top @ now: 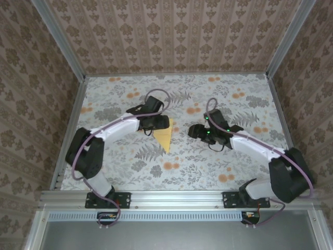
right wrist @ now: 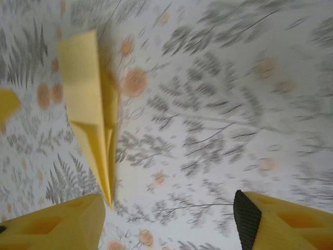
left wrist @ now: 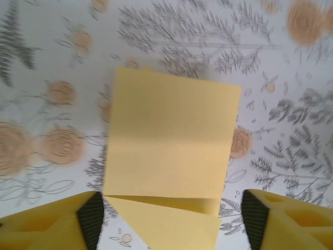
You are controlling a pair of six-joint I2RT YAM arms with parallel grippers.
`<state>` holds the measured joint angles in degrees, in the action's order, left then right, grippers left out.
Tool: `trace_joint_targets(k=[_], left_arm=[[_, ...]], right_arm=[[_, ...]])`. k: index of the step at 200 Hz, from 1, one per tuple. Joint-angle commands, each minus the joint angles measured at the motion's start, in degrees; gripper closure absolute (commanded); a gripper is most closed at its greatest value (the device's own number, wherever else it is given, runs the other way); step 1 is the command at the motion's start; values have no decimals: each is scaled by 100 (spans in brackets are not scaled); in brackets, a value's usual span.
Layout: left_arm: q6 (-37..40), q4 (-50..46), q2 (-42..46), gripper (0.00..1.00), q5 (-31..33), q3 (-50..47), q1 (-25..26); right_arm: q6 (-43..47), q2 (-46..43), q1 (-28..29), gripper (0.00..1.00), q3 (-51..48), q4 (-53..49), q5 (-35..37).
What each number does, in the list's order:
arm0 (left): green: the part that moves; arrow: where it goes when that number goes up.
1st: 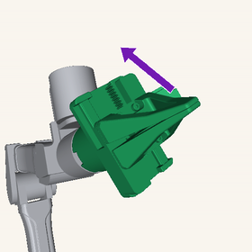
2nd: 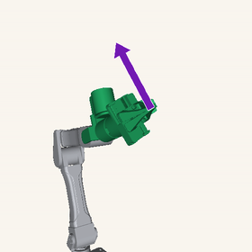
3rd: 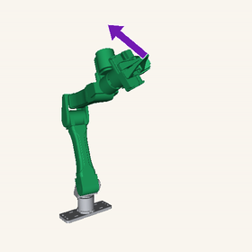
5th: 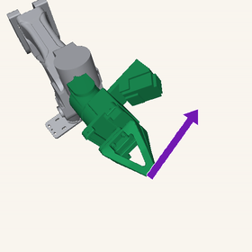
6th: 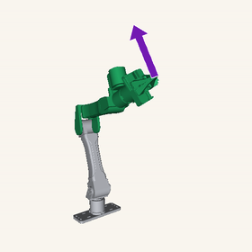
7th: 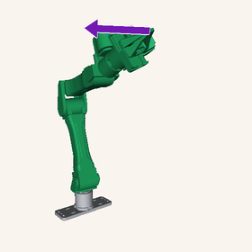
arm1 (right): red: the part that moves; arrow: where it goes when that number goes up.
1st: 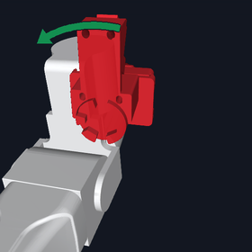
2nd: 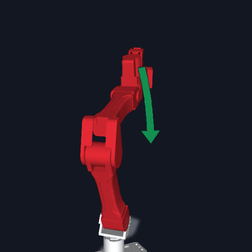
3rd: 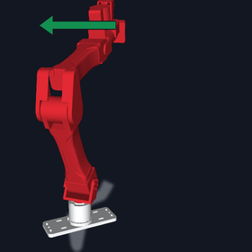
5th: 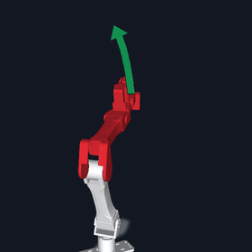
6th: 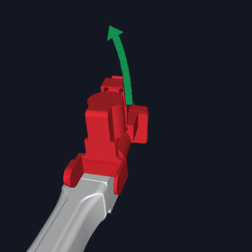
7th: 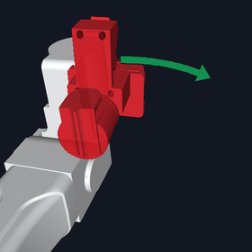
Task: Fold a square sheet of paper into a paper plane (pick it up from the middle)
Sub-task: Rotate the paper at the center of the table.
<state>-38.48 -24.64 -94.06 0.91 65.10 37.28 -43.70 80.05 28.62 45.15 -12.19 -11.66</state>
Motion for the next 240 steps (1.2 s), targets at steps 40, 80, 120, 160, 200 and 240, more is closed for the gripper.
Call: trace_joint_targets(k=[40,80,120,160,200,240], left_arm=[[-221,261,1631,9,197,-1534,-941],[-189,256,2356,4,149,-2151,-1437],[-163,254,2498,2,8,-2344,-1656],[-44,350,2445,1,-164,-2370,-1680],[169,348,2422,1,-322,-2397,-1682],[80,652,2483,1,-802,-2565,-1665]], right_arm=[[-42,1760,1493,43,1625,107,-239],[125,2954,1701,48,2633,-497,-250],[510,3459,1697,49,3089,-1084,36],[1538,3654,1603,50,3064,-1814,-214],[2964,3350,1319,50,2672,-2873,-438],[2808,2292,1182,50,2368,-2380,-351]])
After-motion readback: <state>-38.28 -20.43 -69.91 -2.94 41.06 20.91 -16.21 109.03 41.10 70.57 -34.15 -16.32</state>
